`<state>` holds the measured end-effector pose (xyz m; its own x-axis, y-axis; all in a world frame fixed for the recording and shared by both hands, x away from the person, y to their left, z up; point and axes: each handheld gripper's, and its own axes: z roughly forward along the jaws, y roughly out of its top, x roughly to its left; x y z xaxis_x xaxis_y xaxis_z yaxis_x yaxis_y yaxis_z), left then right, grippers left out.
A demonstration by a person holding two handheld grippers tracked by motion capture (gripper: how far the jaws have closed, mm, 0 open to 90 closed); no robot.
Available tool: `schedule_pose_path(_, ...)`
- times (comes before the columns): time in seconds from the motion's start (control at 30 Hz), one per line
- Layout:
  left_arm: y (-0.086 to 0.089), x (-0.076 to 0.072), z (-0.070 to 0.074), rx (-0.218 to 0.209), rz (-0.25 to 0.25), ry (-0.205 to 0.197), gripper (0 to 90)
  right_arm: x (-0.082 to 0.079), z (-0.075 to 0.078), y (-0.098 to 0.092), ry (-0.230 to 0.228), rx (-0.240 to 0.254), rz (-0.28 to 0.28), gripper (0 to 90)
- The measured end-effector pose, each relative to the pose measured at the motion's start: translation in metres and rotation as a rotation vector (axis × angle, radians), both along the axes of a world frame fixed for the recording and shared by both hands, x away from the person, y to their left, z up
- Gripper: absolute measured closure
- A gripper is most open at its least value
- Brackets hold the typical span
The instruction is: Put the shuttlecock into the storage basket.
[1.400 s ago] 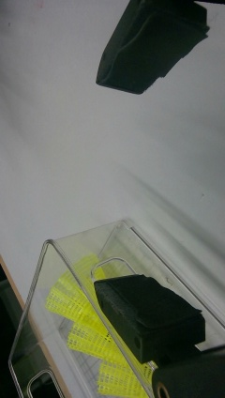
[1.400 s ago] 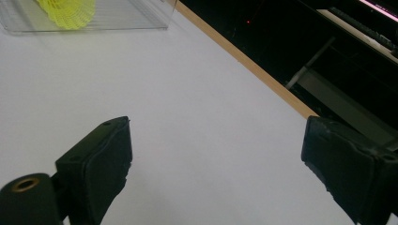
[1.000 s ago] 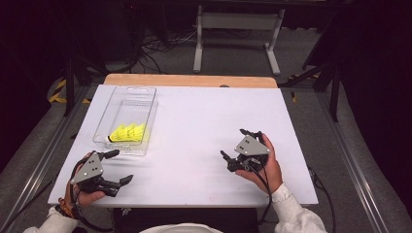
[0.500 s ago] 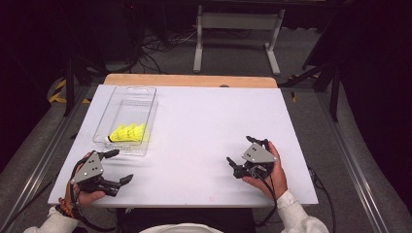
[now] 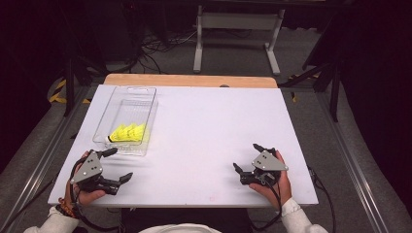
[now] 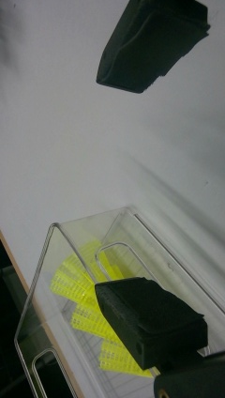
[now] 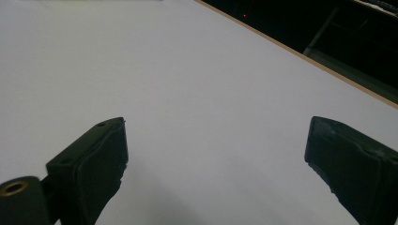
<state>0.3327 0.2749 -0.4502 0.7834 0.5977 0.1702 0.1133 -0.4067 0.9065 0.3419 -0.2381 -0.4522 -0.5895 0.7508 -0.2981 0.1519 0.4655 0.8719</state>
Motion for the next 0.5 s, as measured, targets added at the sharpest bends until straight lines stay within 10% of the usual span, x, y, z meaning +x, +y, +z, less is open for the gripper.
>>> schedule_pose_path(0.5, 0.0019, -0.0015, 0.0036, -0.025, 0.045, -0.039, 3.4, -0.0056, -0.0037, -0.0044, -0.022, 0.040, 0.008, 6.5)
